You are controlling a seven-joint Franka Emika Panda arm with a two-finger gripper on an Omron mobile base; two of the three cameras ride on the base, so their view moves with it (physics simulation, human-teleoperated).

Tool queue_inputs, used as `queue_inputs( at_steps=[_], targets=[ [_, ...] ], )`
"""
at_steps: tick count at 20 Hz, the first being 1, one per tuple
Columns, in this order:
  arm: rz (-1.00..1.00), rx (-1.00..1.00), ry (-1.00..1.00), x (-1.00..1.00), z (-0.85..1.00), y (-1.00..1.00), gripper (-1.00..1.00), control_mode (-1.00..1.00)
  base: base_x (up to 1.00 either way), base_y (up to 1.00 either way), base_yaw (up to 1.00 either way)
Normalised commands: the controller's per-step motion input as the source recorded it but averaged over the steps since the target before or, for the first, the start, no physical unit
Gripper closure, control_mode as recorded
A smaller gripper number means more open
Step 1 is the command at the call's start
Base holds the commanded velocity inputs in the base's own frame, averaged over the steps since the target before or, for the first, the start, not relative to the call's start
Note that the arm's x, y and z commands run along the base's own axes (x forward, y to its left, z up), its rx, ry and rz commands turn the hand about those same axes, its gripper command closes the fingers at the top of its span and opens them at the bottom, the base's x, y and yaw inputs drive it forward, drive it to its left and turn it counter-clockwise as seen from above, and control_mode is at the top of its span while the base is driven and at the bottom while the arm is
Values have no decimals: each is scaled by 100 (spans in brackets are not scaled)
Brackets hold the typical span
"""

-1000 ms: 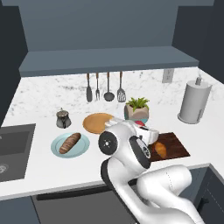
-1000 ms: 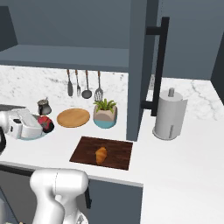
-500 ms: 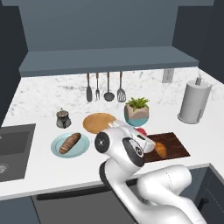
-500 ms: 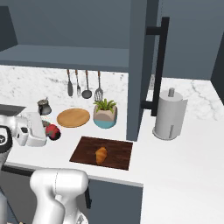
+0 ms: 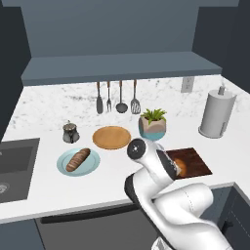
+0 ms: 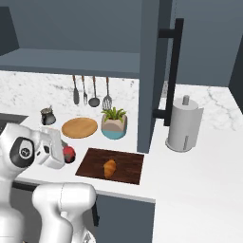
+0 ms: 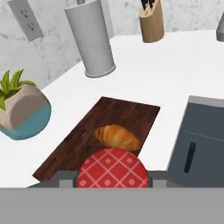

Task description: From the different types of pastries on the counter, select a croissant and place it on the cutting board. Then retrieve a jar of jam from the cabinet and place it alongside the croissant on the cutting board.

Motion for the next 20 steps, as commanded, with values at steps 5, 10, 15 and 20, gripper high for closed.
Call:
queue_inputs(
  at_steps=[5, 10, 15, 20],
  targets=[
    [-17, 0, 0, 40, -46, -55, 100, -100, 0, 0, 0],
    [-4, 8, 6, 55, -61, -19, 100, -100, 0, 0, 0],
    [-1, 1, 0, 65, -79, -19, 100, -100, 0, 0, 0],
    [-9, -1, -3, 0, -93, -56, 100, -100, 0, 0, 0]
  ],
)
